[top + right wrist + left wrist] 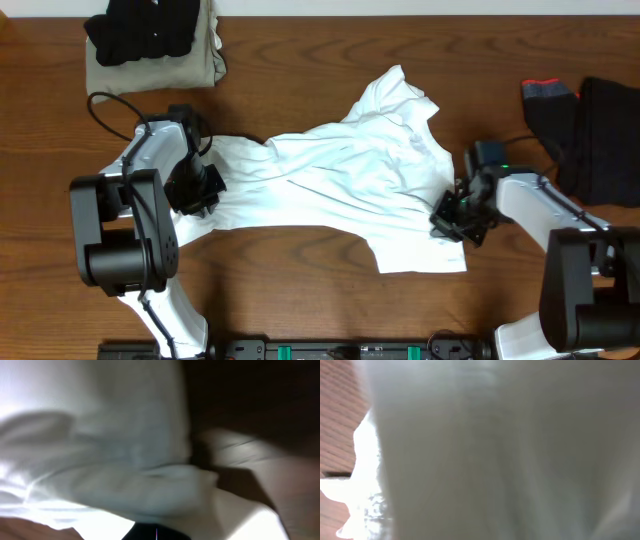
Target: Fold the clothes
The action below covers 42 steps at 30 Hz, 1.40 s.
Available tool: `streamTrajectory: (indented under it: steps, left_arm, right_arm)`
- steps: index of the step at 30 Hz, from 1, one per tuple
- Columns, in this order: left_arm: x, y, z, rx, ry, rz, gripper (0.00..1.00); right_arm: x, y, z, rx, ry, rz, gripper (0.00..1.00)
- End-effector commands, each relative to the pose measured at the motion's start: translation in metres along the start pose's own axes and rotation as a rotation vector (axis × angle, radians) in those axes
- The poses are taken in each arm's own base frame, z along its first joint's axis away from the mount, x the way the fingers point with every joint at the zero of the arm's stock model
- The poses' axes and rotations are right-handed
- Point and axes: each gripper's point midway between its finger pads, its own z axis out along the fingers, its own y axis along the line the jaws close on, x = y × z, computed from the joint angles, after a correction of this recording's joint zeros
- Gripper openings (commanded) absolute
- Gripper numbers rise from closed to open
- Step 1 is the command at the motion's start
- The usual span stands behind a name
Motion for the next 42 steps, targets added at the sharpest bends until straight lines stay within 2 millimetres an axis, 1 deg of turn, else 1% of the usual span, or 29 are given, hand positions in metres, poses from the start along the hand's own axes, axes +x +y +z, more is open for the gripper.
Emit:
streamTrajectory:
  steps: [1, 4, 7, 12, 14, 15, 17, 21, 24, 27, 31, 32, 33, 34, 35, 36, 37, 38, 39, 40, 41, 42]
  left_arm:
    - [0.005, 0.019, 0.021, -0.078, 0.048, -0.012, 0.22]
    - [0.011, 0.021, 0.02, -0.086, 0.07, -0.011, 0.22]
    - [0.022, 0.024, 0.019, -0.098, 0.119, -0.022, 0.22]
    - [0.044, 0.021, 0.015, -0.067, 0.214, -0.027, 0.21]
    - [0.048, 0.022, 0.014, -0.072, 0.234, -0.034, 0.19]
    - [0.05, 0.023, 0.014, -0.076, 0.241, -0.035, 0.12]
    - [0.053, 0.025, 0.012, -0.085, 0.255, -0.051, 0.06]
    - [0.055, 0.029, 0.007, -0.104, 0.244, -0.082, 0.06]
    - [0.05, 0.036, -0.003, -0.131, 0.186, -0.109, 0.06]
    - [0.044, 0.042, -0.02, -0.142, 0.099, -0.152, 0.06]
    - [0.038, 0.049, -0.049, -0.128, -0.04, -0.209, 0.06]
    - [0.037, 0.049, -0.054, -0.113, -0.064, -0.211, 0.08]
    - [0.036, 0.048, -0.059, -0.101, -0.082, -0.213, 0.09]
    - [0.037, 0.047, -0.064, -0.083, -0.099, -0.214, 0.11]
    - [0.037, 0.045, -0.068, -0.063, -0.108, -0.213, 0.12]
    - [0.038, 0.04, -0.072, -0.028, -0.116, -0.199, 0.13]
    - [0.039, 0.034, -0.074, 0.007, -0.118, -0.18, 0.16]
    - [0.039, 0.026, -0.077, 0.055, -0.119, -0.152, 0.27]
    - [0.039, 0.016, -0.08, 0.115, -0.116, -0.116, 0.43]
    - [0.039, 0.009, -0.081, 0.15, -0.112, -0.095, 0.54]
    - [0.04, 0.0, -0.082, 0.199, -0.104, -0.065, 0.65]
    - [0.041, -0.005, -0.083, 0.228, -0.097, -0.047, 0.68]
  right_arm:
    - [-0.021, -0.041, 0.0, 0.115, -0.073, 0.064, 0.01]
    - [-0.029, -0.047, -0.004, 0.101, -0.089, 0.099, 0.01]
    - [-0.034, -0.051, -0.007, 0.093, -0.099, 0.121, 0.01]
    - [-0.039, -0.054, -0.01, 0.085, -0.107, 0.142, 0.01]
    - [-0.039, -0.054, -0.012, 0.087, -0.105, 0.149, 0.01]
    - [-0.039, -0.054, -0.012, 0.087, -0.105, 0.15, 0.01]
    - [-0.04, -0.057, -0.013, 0.1, -0.113, 0.179, 0.01]
    - [-0.044, -0.066, -0.025, 0.166, -0.156, 0.225, 0.01]
    - [-0.049, -0.068, -0.045, 0.212, -0.201, 0.228, 0.01]
    - [-0.055, -0.066, -0.071, 0.24, -0.262, 0.221, 0.01]
    - [-0.063, -0.054, -0.111, 0.223, -0.36, 0.202, 0.01]
    - [-0.065, -0.049, -0.119, 0.208, -0.379, 0.179, 0.03]
    - [-0.066, -0.042, -0.124, 0.18, -0.389, 0.146, 0.08]
    - [-0.068, -0.029, -0.13, 0.126, -0.397, 0.096, 0.2]
    - [-0.07, -0.016, -0.132, 0.068, -0.4, 0.038, 0.36]
    - [-0.071, 0.005, -0.134, -0.019, -0.397, -0.059, 0.57]
    - [-0.071, 0.022, -0.135, -0.085, -0.395, -0.128, 0.71]
    - [-0.07, 0.04, -0.136, -0.157, -0.392, -0.194, 0.89]
    - [-0.071, 0.052, -0.136, -0.195, -0.398, -0.226, 0.96]
    - [-0.072, 0.058, -0.135, -0.209, -0.403, -0.243, 0.97]
    - [-0.075, 0.069, -0.133, -0.222, -0.416, -0.266, 0.97]
    - [-0.076, 0.076, -0.131, -0.233, -0.421, -0.283, 0.96]
